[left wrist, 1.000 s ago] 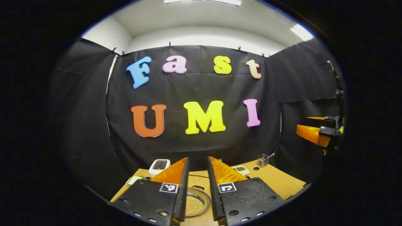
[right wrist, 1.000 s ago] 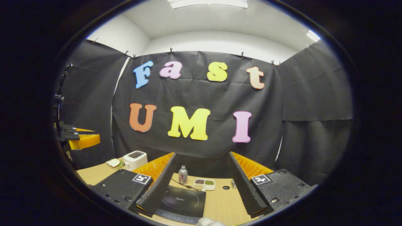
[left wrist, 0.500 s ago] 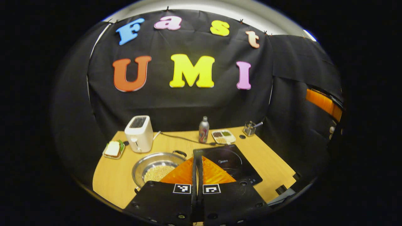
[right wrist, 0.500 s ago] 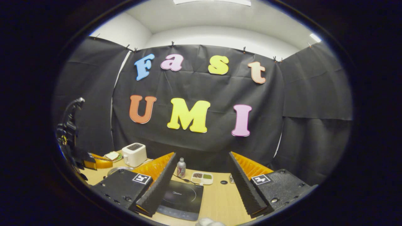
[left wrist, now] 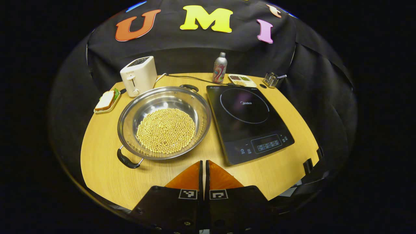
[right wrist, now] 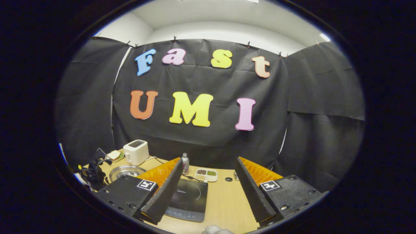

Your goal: First push the handle of the pot to place it horizontally, then grasp the pot with both hands and set it on the induction cooktop.

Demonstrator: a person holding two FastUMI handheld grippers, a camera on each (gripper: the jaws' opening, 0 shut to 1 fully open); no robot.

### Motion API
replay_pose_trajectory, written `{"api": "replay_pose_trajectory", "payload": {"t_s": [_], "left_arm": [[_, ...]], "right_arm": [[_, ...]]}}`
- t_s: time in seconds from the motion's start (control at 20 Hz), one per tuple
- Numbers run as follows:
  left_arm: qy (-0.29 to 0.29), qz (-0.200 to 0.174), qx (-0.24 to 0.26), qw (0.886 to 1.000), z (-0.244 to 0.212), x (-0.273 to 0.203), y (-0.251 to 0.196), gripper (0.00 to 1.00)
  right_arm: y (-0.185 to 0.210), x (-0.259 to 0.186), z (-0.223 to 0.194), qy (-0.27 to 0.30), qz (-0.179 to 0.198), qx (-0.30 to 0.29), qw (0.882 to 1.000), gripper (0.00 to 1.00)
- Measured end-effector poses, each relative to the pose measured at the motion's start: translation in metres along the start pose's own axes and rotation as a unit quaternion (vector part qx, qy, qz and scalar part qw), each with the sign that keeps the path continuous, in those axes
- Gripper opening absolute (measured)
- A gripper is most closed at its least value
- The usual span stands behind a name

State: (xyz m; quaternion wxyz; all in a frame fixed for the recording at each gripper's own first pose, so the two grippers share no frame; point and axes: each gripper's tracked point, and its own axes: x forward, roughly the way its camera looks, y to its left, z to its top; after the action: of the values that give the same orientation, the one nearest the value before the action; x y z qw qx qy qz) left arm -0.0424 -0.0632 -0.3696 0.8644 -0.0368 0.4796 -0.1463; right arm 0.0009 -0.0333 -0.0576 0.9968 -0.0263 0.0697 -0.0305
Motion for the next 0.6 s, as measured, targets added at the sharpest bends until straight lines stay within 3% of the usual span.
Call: {"api": "replay_pose_trajectory", "payload": {"t_s": [0.35,0.4,0.45,0.55,0.6], "left_arm": [[0.071,0.032,0.009,0.997,-0.030,0.029,0.057,0.00],[0.077,0.035,0.010,0.996,-0.033,0.031,0.062,0.11],[0.082,0.039,0.013,0.996,-0.032,0.034,0.066,0.00],[0.087,0.041,0.013,0.995,-0.033,0.038,0.074,0.00],[0.093,0.041,0.014,0.995,-0.034,0.038,0.077,0.10]], "right_arm": [[0.005,-0.006,-0.016,0.013,-0.004,0.007,1.000,1.00],[0.007,-0.006,-0.018,0.017,-0.004,0.009,1.000,1.00],[0.009,-0.006,-0.022,0.020,-0.004,0.010,1.000,1.00],[0.011,-0.006,-0.027,0.026,-0.004,0.009,1.000,1.00],[0.011,-0.005,-0.030,0.030,-0.005,0.008,1.000,1.00]]}}
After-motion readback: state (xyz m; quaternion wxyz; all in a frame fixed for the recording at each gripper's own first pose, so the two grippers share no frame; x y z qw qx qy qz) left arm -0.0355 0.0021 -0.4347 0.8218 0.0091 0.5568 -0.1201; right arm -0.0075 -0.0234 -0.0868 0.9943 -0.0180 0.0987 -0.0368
